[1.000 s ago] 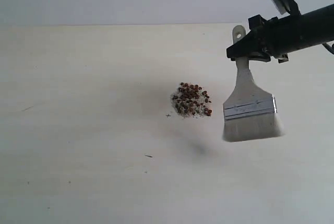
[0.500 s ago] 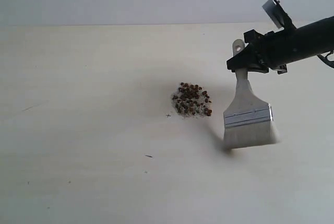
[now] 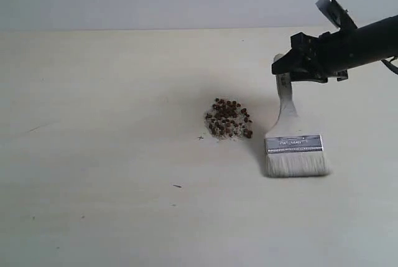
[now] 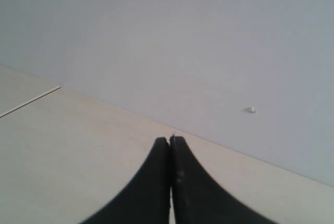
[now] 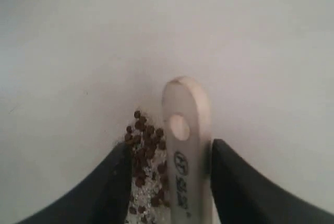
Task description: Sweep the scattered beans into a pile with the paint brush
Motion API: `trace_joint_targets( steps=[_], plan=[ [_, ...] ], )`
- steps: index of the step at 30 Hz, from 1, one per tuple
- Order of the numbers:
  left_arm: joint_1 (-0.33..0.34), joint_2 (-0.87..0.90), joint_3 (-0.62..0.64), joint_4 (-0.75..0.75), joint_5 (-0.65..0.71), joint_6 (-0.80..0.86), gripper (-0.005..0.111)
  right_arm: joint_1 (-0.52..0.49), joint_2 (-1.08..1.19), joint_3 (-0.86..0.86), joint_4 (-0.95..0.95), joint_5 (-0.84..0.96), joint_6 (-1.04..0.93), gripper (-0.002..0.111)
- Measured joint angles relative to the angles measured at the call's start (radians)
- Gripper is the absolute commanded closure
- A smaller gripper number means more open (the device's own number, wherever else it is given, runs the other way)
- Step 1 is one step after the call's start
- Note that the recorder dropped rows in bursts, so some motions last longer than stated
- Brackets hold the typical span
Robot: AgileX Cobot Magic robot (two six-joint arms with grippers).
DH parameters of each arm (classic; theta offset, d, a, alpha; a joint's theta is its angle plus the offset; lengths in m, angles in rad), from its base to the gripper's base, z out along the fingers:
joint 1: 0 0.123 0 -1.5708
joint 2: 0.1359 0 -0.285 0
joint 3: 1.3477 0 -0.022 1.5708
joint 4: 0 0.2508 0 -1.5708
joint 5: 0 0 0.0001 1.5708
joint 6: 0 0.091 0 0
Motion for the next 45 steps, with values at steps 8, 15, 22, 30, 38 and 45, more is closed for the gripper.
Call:
trace_joint_targets(
  steps=[8,15,22,30,38,45],
  plan=[
    [0.000,0.000,0.000,0.000,0.000,0.000,0.107,0.000,-0.137,-0.109,-0.085,-0.091,0.192,0.102],
    [0.000,0.000,0.000,0.000,0.000,0.000,0.107,0.000,-0.447,0.054,-0.655,-0.375,0.613,0.108],
    [0.000,0.000,0.000,0.000,0.000,0.000,0.107,0.061,-0.883,0.542,-0.652,-0.982,0.652,0.108],
    [0.000,0.000,0.000,0.000,0.000,0.000,0.107,0.194,-1.205,0.946,-0.685,-1.262,0.663,0.108],
    [0.000,0.000,0.000,0.000,0.000,0.000,0.107,0.259,-1.443,1.170,-0.791,-1.381,0.700,0.108],
    [0.000,0.000,0.000,0.000,0.000,0.000,0.107,0.259,-1.560,1.194,-1.029,-1.249,0.926,0.108]
  ],
)
